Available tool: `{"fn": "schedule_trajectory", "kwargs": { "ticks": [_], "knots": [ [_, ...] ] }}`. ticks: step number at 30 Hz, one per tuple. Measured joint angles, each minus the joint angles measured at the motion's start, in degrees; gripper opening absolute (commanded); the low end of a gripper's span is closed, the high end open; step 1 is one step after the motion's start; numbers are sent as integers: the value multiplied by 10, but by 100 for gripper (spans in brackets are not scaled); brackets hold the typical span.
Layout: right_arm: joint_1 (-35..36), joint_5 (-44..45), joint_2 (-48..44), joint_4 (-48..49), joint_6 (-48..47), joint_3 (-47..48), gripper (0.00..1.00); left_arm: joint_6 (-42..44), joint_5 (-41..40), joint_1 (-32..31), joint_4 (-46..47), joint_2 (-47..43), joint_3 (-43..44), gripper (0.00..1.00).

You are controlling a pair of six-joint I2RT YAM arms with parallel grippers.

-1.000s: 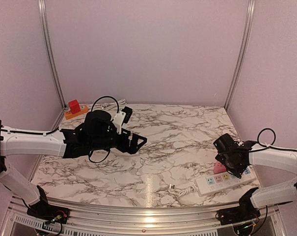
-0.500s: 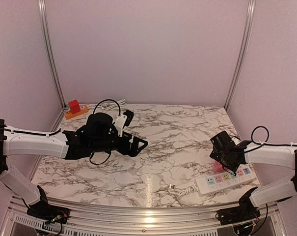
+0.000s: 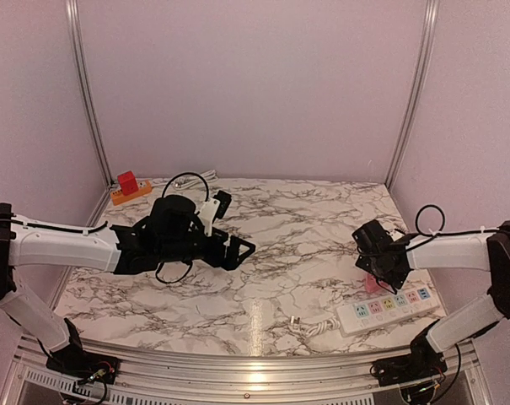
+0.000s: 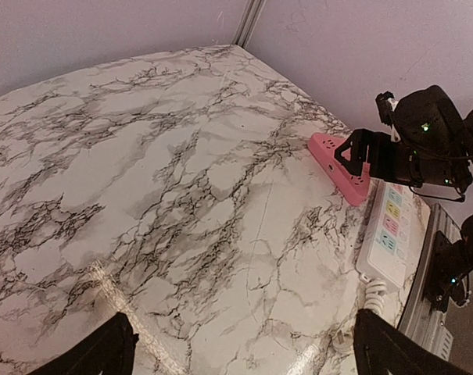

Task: Insert the plug
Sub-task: Move the socket to the center of the board.

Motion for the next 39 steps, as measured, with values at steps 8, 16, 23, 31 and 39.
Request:
{"fn": "schedule_trajectory", "kwargs": {
  "ticks": [8, 16, 23, 31, 39],
  "knots": [
    [-33, -9, 26, 3, 1, 25, 98, -1, 0, 0, 4, 0, -11, 99],
    [-63, -46, 52, 40, -42, 35, 99, -1, 0, 0, 4, 0, -15, 99],
    [-63, -100, 97, 97, -93, 70, 98, -2, 0, 0, 6, 0, -19, 99],
    [-20, -136, 165, 140, -157, 133, 99, -2, 0, 0, 8, 3, -19, 99],
    [34, -181, 266, 156, -234, 252, 98, -8, -8, 0, 10, 3, -21, 99]
  ]
}}
